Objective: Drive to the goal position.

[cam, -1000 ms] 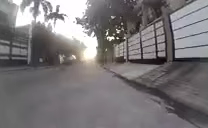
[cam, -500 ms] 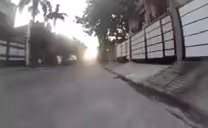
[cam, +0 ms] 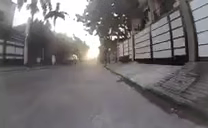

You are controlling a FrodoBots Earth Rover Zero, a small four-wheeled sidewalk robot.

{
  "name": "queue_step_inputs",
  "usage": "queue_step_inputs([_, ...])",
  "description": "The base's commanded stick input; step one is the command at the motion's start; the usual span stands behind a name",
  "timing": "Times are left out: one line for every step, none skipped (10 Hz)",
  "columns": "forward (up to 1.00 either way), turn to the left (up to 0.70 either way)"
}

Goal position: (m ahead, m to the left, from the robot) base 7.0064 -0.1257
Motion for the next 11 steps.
queue_step_inputs([1.00, 0.01])
queue_step_inputs([1.00, 0.01])
queue_step_inputs([1.00, 0.01])
queue_step_inputs([1.00, 0.01])
queue_step_inputs([1.00, 0.01])
queue_step_inputs([1.00, 0.01])
queue_step_inputs([1.00, 0.01])
queue_step_inputs([1.00, 0.01])
queue_step_inputs([1.00, 0.01])
queue_step_inputs([1.00, 0.01])
queue_step_inputs([1.00, 0.01])
